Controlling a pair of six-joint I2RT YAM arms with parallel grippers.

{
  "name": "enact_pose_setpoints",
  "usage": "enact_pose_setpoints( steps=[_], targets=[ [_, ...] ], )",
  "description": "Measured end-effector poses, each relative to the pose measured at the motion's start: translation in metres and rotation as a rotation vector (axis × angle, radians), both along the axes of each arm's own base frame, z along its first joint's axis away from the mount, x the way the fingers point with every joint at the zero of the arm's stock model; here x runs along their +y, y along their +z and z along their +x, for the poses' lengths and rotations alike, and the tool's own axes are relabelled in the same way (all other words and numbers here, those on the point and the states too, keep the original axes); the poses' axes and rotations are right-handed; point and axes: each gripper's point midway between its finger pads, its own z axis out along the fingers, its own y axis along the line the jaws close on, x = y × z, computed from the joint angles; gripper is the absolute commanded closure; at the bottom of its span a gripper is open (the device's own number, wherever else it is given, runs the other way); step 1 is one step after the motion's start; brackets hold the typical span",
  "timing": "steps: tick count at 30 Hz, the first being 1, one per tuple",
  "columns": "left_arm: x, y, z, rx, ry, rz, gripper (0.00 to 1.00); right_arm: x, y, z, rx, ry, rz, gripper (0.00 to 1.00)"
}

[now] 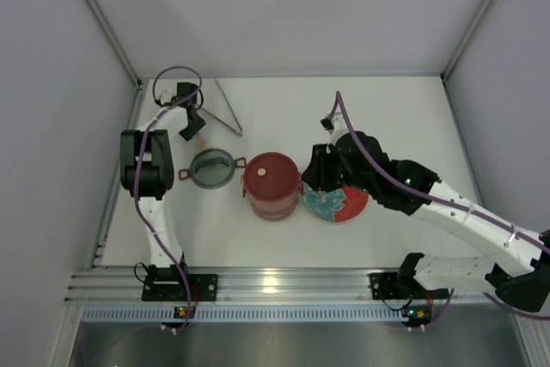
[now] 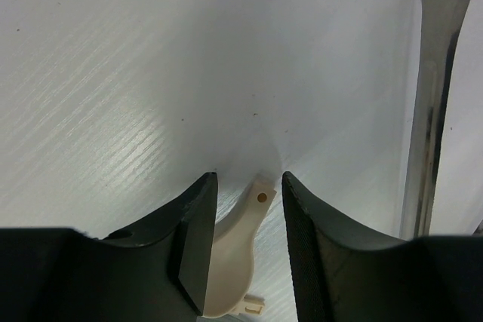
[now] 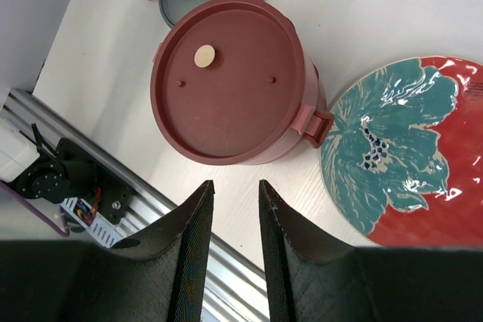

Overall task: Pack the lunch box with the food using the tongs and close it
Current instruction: Pick up the utensils from the center of the board.

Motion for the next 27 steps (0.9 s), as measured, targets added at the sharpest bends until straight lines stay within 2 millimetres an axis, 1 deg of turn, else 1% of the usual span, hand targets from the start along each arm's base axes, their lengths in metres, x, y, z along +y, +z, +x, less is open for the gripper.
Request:
enact_pose_setpoints(
  steps=[10,19,27],
  targets=[
    [-0.004,-0.002,-0.003,0.043,-0.146,0.033,0.59,-0.004,-0.002,-0.003,0.007,-0.005,0.005,0.71],
    [-0.01,-0.003,0.002,0.073,-0.236,0.064,0.57,-0.008,-0.003,-0.007,0.013,-0.014,0.016,0.71],
    [-0.011,-0.003,0.001,0.087,-0.269,0.077,0.57,-0.009,-0.003,-0.006,0.013,-0.018,0.017,0.71]
  ],
)
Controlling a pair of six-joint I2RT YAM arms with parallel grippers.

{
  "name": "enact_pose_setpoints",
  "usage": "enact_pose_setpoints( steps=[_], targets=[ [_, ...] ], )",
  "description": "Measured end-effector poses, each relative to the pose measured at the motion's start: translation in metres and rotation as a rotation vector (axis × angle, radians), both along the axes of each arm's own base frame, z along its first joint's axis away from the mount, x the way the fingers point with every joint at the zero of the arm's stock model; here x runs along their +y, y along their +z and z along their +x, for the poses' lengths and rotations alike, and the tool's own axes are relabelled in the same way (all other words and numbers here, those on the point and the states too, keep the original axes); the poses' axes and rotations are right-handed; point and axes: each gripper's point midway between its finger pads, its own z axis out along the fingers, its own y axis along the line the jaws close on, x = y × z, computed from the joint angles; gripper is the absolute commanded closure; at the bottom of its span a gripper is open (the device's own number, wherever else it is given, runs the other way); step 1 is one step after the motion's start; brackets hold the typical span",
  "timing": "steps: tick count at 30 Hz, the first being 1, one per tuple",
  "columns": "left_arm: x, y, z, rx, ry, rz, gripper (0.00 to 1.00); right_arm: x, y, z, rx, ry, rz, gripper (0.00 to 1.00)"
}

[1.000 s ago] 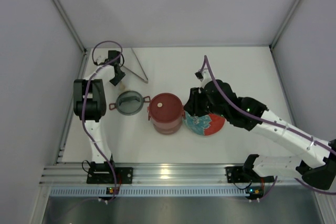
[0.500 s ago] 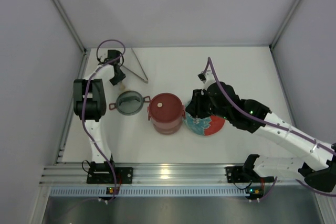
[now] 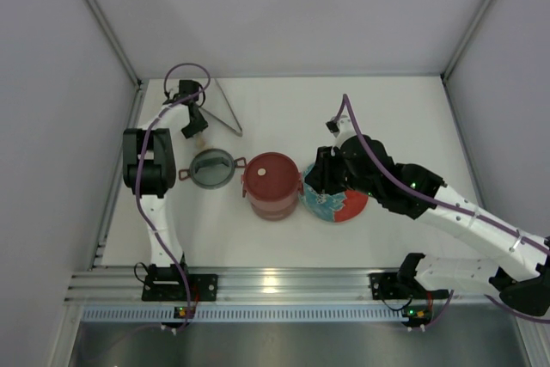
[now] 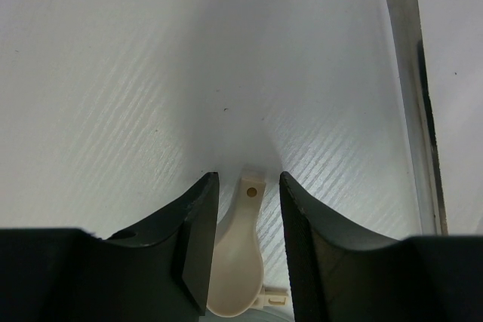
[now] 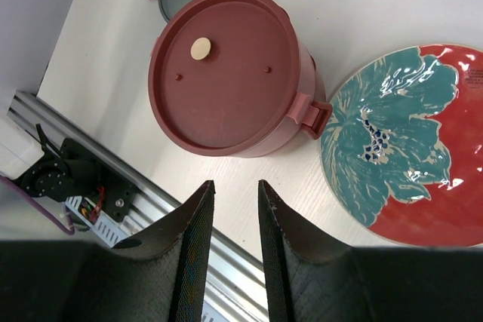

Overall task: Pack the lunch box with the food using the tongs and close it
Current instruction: Pick up the utensils from the center of the board.

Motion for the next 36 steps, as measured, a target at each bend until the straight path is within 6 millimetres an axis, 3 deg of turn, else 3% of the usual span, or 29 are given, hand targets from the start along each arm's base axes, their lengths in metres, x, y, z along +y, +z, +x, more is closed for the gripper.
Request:
enact_pose_setpoints(
  steps=[18,27,36],
  targets=[
    [-0.003,-0.003,-0.008,0.006,-0.055,0.026,0.61,-0.002,-0.008,-0.001,0.015,-0.009,-0.012,0.71],
    [-0.012,-0.003,-0.021,0.02,-0.087,0.041,0.62,-0.003,-0.004,-0.002,0.014,-0.014,0.003,0.71],
    [-0.01,-0.004,-0.022,0.02,-0.08,0.05,0.71,-0.005,-0.009,-0.003,0.023,-0.018,0.0,0.73]
  ],
)
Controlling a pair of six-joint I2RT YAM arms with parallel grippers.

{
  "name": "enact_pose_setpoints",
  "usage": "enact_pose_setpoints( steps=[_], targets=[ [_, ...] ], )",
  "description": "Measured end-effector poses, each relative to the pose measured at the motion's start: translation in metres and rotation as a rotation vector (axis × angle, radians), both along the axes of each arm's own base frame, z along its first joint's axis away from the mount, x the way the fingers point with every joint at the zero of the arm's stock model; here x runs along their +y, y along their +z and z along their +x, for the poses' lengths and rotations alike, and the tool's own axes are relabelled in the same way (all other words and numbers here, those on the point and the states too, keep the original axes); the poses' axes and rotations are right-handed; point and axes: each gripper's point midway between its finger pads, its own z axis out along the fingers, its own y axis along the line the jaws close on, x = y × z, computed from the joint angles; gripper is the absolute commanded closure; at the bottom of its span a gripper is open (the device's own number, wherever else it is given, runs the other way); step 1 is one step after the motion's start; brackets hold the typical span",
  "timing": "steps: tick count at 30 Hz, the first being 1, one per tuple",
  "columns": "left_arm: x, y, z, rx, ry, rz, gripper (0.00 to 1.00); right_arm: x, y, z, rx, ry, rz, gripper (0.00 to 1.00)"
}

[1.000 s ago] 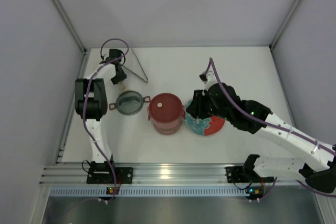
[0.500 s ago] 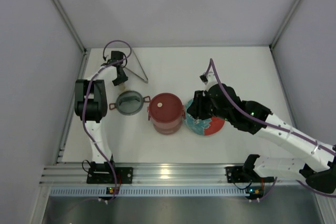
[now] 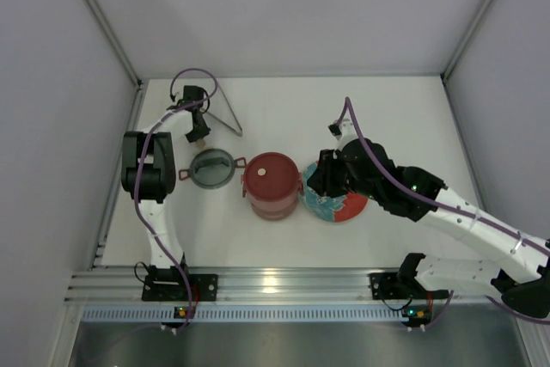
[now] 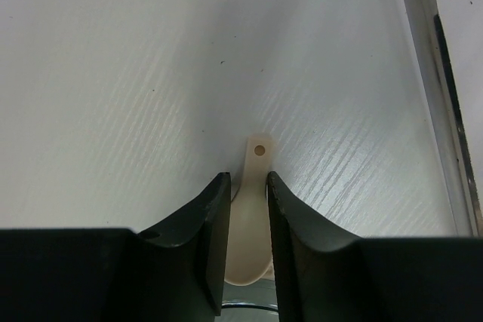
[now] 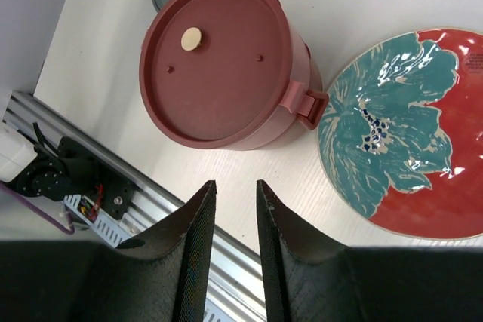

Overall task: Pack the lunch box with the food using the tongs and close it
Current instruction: Pick up the utensils from the center of the board.

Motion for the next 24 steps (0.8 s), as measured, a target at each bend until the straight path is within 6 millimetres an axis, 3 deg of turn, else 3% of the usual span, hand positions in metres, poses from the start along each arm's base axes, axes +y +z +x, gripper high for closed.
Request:
enact_pose_setpoints(
  steps=[10,24],
  targets=[
    [-0.0003,0.0004,-0.0001,0.001,0.003,0.0,0.99,-0.0003,0.0001,-0.0002,0.0,0.0,0.001,0.74],
    [-0.005,0.0028,-0.0018,0.017,-0.007,-0.024,1.0,-0.0013,-0.0051,-0.0002,0.005,-0.003,-0.01,0.74]
  ],
)
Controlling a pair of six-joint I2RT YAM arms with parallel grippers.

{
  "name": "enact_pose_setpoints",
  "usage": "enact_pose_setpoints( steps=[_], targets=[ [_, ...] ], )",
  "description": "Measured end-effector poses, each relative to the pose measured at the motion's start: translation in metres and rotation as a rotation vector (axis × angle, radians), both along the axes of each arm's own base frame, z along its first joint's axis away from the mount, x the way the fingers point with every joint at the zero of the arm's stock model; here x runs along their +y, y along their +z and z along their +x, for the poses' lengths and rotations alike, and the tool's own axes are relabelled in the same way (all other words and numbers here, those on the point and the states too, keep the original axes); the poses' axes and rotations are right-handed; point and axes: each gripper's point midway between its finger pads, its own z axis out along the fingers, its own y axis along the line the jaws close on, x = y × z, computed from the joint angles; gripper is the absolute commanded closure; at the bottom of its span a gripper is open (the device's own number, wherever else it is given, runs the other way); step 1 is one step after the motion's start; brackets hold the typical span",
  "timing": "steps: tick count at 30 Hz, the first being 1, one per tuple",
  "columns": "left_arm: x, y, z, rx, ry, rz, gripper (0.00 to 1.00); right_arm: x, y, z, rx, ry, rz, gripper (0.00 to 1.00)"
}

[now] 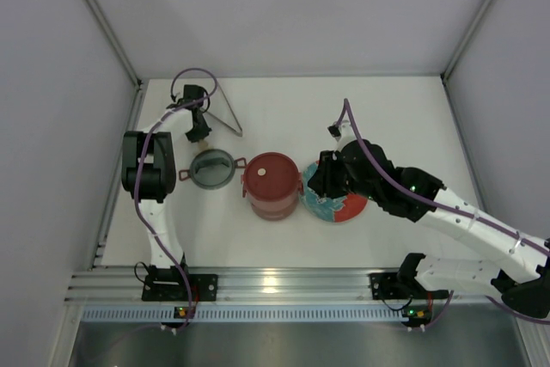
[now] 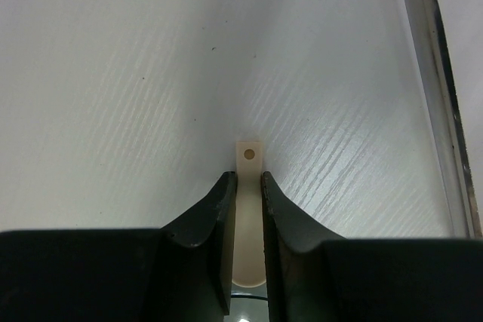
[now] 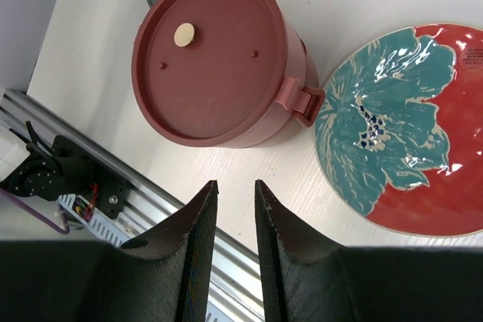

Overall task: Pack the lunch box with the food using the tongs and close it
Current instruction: Pick up the utensils from the center of the board.

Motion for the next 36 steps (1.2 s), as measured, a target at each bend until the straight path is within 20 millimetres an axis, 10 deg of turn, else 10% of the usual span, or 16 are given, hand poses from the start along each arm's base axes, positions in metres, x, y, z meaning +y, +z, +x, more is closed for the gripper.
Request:
enact_pose_setpoints(
  steps=[28,36],
  targets=[
    [-0.013,0.043,0.019,-0.052,-0.011,-0.046,1.0,-0.002,-0.012,0.011,-0.005,-0.043,-0.053,0.74],
    [-0.058,0.102,0.005,-0.117,-0.136,-0.081,0.99,-0.006,-0.01,0.016,-0.02,-0.065,-0.075,0.74]
  ],
)
